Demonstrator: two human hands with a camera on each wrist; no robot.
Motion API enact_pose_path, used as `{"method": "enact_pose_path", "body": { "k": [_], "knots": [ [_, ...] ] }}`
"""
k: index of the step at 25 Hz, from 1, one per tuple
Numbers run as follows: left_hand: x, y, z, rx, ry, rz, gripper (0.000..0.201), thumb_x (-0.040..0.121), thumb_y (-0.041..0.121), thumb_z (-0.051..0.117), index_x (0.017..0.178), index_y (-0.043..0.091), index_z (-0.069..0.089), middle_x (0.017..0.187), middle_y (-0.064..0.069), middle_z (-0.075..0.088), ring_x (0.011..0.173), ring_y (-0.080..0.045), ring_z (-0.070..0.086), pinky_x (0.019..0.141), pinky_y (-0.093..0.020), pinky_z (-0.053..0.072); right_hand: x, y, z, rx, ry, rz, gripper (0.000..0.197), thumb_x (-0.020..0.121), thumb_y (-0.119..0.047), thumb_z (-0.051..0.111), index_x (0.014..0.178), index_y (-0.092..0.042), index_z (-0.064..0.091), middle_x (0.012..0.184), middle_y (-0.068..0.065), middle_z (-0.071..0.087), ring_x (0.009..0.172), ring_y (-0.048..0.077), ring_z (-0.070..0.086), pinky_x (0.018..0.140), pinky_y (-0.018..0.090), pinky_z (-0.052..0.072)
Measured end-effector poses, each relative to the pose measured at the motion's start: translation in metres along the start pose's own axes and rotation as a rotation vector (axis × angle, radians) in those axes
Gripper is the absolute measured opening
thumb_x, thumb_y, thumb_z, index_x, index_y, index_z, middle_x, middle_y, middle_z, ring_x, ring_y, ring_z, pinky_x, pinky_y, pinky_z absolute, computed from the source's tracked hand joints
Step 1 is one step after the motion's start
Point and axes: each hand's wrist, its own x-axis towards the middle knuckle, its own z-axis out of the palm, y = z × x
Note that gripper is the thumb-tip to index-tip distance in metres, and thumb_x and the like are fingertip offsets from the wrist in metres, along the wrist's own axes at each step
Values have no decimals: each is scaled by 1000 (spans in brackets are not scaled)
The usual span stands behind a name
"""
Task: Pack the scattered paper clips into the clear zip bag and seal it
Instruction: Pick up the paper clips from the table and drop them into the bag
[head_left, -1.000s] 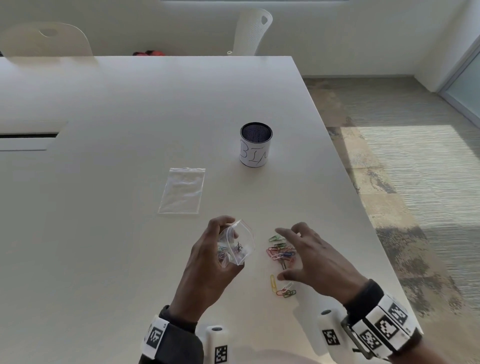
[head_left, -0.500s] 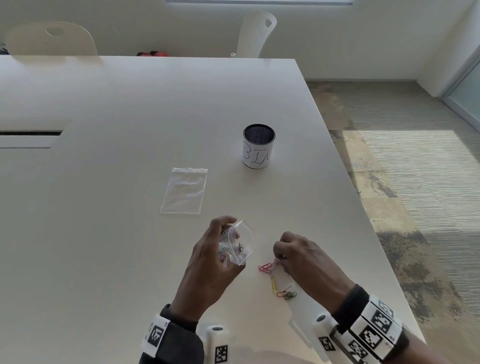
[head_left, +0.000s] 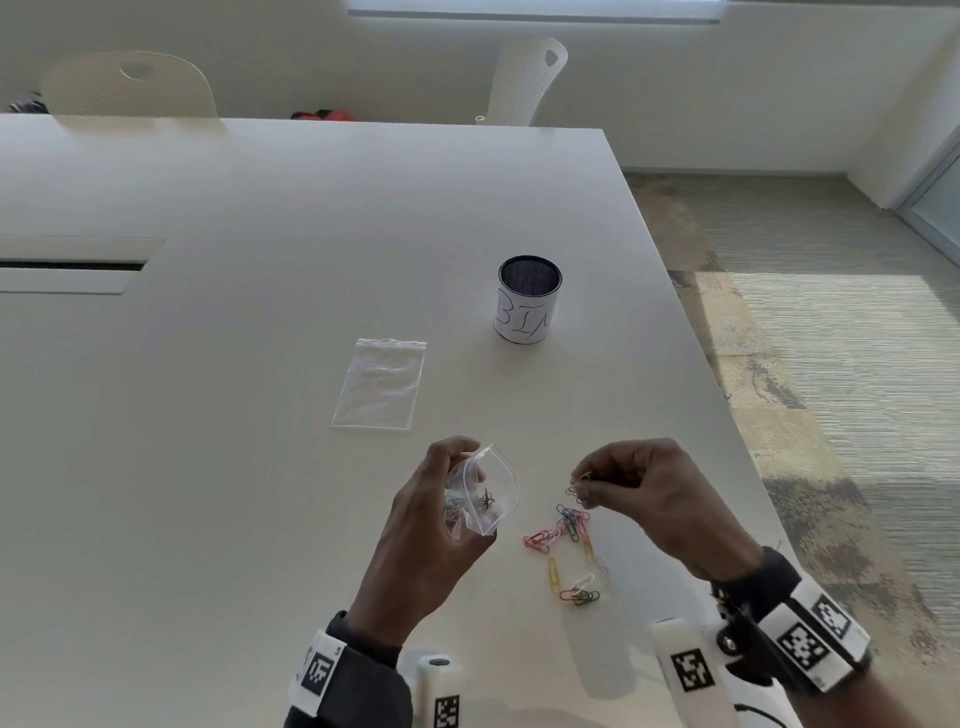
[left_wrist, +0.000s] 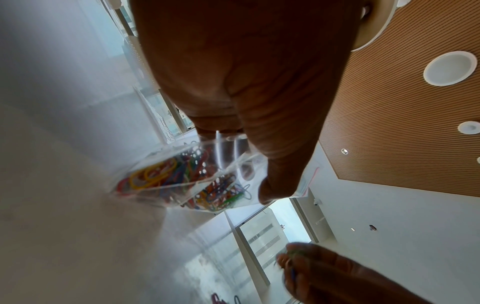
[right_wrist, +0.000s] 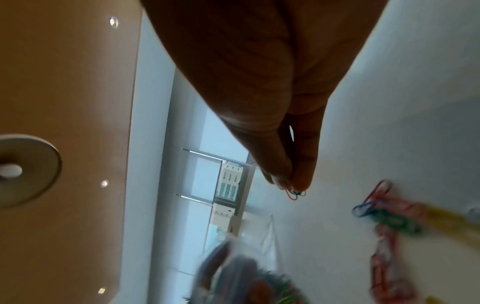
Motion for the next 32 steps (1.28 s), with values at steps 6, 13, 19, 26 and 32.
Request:
{"method": "enact_pose_path", "body": {
  "k": [6, 13, 19, 26, 32],
  "knots": [
    [0, 1, 1, 31, 2, 6, 65, 78, 16, 87, 130, 33, 51, 108, 16, 66, 97, -8, 67, 75, -14, 54, -10, -40, 29, 190, -131, -109, 11, 86, 4, 80, 94, -2, 80, 81, 13, 81, 75, 18, 76, 74, 21, 58],
    [0, 2, 0, 30, 17, -9, 65, 80, 13, 85, 131, 34, 50, 110, 15, 68, 97, -7, 67, 76, -10, 50, 1, -51, 53, -138, -158, -316, 17, 88, 0, 79, 98, -13, 84, 93, -6, 83, 87, 2, 79, 86, 28, 64],
    [0, 3, -1, 40, 25, 3, 62, 81, 21, 85, 130, 34, 51, 108, 17, 67, 98, -6, 67, 78, -9, 49, 5, -51, 32, -206, -16, -363, 15, 88, -4, 80, 94, -16, 84, 83, -9, 81, 78, 5, 77, 79, 25, 63],
    [1, 1, 0, 32, 1, -21, 65, 80, 19, 87, 131, 37, 50, 110, 17, 67, 100, -7, 68, 77, -17, 56, 0, -9, 13, -927, -266, 53, 78, 79, -65, 76, 141, -23, 53, 130, -4, 56, 109, 16, 63, 95, 29, 52],
    [3, 1, 1, 34, -5, -17, 64, 80, 17, 88, 131, 32, 51, 110, 16, 67, 102, -5, 67, 77, -11, 52, -10, 6, 55, -851, -160, -9, 58, 81, -60, 77, 117, -20, 56, 114, -2, 50, 101, 18, 58, 88, 27, 47]
  ]
}}
